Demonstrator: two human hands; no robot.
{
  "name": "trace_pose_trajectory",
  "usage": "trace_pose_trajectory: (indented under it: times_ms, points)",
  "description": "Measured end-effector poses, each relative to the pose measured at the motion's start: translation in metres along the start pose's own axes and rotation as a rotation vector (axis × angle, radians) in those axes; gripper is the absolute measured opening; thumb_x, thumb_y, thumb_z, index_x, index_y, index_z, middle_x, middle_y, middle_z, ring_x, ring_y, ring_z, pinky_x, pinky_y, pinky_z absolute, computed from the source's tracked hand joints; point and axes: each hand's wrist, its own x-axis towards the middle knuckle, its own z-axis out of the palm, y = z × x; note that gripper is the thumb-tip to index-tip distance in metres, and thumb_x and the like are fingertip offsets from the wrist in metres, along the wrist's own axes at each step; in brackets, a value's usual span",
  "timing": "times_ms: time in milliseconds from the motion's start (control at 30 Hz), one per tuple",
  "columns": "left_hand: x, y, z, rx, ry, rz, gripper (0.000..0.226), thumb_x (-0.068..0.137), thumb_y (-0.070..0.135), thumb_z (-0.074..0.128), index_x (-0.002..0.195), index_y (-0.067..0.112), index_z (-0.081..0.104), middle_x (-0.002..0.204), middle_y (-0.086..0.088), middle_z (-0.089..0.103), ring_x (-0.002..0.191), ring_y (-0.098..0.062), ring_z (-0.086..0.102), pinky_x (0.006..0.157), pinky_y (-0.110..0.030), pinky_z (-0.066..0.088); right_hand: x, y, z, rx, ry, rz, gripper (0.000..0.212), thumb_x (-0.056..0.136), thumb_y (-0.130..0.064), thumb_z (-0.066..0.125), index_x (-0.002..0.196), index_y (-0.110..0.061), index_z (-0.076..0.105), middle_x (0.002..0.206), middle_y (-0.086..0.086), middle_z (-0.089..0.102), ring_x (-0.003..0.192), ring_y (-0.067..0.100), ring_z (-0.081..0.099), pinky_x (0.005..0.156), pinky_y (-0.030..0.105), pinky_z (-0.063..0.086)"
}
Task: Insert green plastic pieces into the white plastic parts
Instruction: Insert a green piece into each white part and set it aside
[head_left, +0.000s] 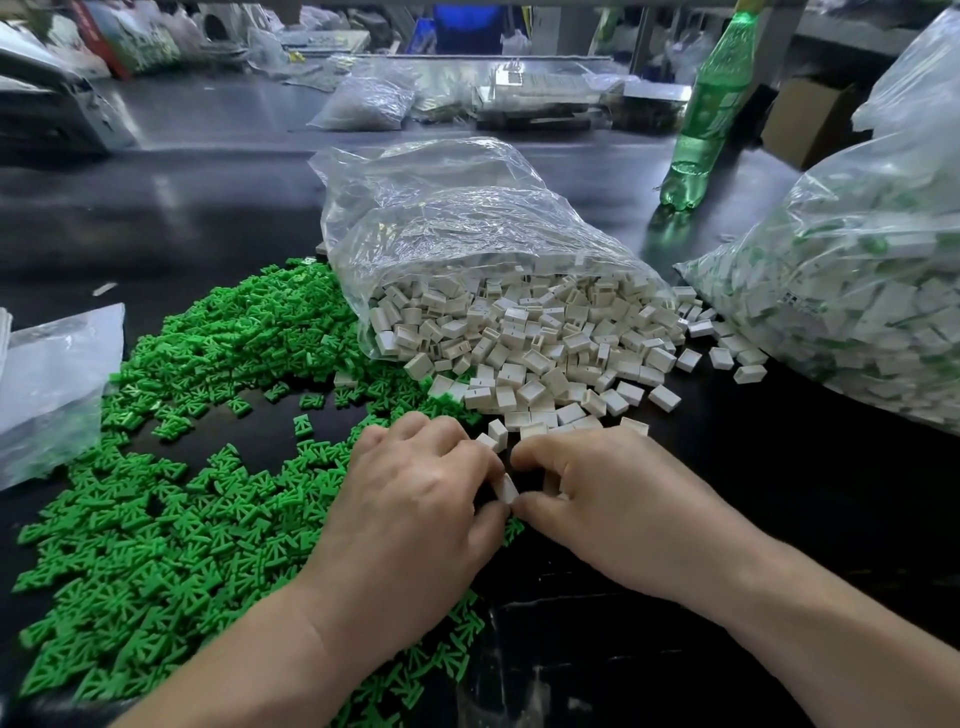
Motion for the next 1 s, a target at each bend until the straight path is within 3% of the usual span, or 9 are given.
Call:
trace_pose_trajectory:
  times_ms: [67,167,233,333,467,567,667,767,1000]
  points:
    - [0.000,0.001,-0.002,-0.013,0.033,-0.008,0.018,0.082,0.042,0.058,0.089,0.029,0.067,0.086,0.014,0.058,0.088,-0.013,0.052,0.080,-0.034,0.036,-0.001,0.001,-0.001,0.090,-0.015,-0.027,0.011,0.090,-0.041,0.063,0.093,-0.032,0.069,0.072,-0.007,0.065,0.064,0.010,0.059,0.060,0.035,0.053]
    - [0.001,0.002,-0.009,-0.059,0.109,-0.029,0.022,0.079,0.044,0.056,0.091,0.028,0.065,0.088,0.016,0.056,0.091,-0.010,0.047,0.084,-0.028,0.032,-0.002,0.002,-0.007,0.599,-0.147,0.069,0.013,0.089,-0.037,0.066,0.099,-0.039,0.074,0.060,-0.007,0.061,0.048,0.011,0.053,0.041,0.026,0.044]
    - [0.001,0.004,-0.015,-0.099,0.155,-0.033,0.021,0.078,0.044,0.058,0.090,0.028,0.063,0.089,0.016,0.056,0.091,-0.006,0.043,0.087,-0.018,0.028,-0.002,0.003,-0.010,0.810,-0.207,0.080,0.018,0.087,-0.038,0.066,0.102,-0.034,0.076,0.066,-0.003,0.058,0.049,0.013,0.050,0.039,0.022,0.039]
    - [0.000,0.007,-0.019,-0.156,0.184,-0.021,0.018,0.078,0.039,0.065,0.092,0.027,0.063,0.092,0.018,0.058,0.093,0.001,0.042,0.094,-0.007,0.023,-0.001,-0.001,-0.011,0.962,-0.203,0.069,0.022,0.086,-0.039,0.069,0.094,-0.020,0.075,0.070,-0.001,0.057,0.047,0.012,0.048,0.037,0.020,0.035]
    - [-0.002,0.007,-0.022,-0.241,0.167,0.004,0.022,0.083,0.044,0.056,0.098,0.029,0.064,0.098,0.022,0.058,0.102,0.006,0.045,0.094,-0.005,0.026,-0.003,-0.003,-0.011,1.147,-0.238,0.125,0.017,0.091,-0.026,0.069,0.085,-0.010,0.068,0.071,0.006,0.056,0.042,0.011,0.045,0.034,0.017,0.031]
    - [-0.002,0.006,-0.022,-0.225,0.172,0.065,0.026,0.085,0.047,0.055,0.100,0.027,0.066,0.099,0.021,0.058,0.103,0.006,0.047,0.094,-0.008,0.029,-0.003,-0.005,-0.013,1.221,-0.319,0.152,0.016,0.092,-0.024,0.066,0.079,-0.013,0.065,0.069,0.006,0.055,0.040,0.011,0.043,0.036,0.014,0.029]
    - [-0.001,0.004,-0.023,-0.179,0.258,0.170,0.029,0.090,0.038,0.055,0.100,0.015,0.071,0.098,0.008,0.066,0.097,-0.003,0.052,0.091,-0.019,0.036,-0.003,-0.005,-0.015,1.259,-0.407,0.160,0.019,0.086,-0.033,0.064,0.073,-0.018,0.066,0.068,0.004,0.055,0.039,0.009,0.042,0.036,0.013,0.028]
    - [0.000,-0.001,-0.023,-0.152,0.303,0.273,0.029,0.096,0.031,0.054,0.101,0.010,0.073,0.098,0.003,0.068,0.096,-0.011,0.059,0.087,-0.031,0.043,-0.002,-0.003,-0.016,1.321,-0.506,0.141,0.022,0.088,-0.035,0.064,0.075,-0.018,0.068,0.068,0.003,0.054,0.040,0.007,0.043,0.035,0.013,0.028]
    - [0.001,-0.008,-0.026,-0.153,0.254,0.339,0.032,0.100,0.029,0.048,0.110,0.011,0.073,0.105,0.000,0.069,0.098,-0.014,0.061,0.087,-0.036,0.046,-0.001,0.000,-0.014,1.425,-0.585,0.147,0.018,0.084,-0.028,0.068,0.090,-0.012,0.065,0.069,0.004,0.054,0.041,0.006,0.044,0.032,0.014,0.031]
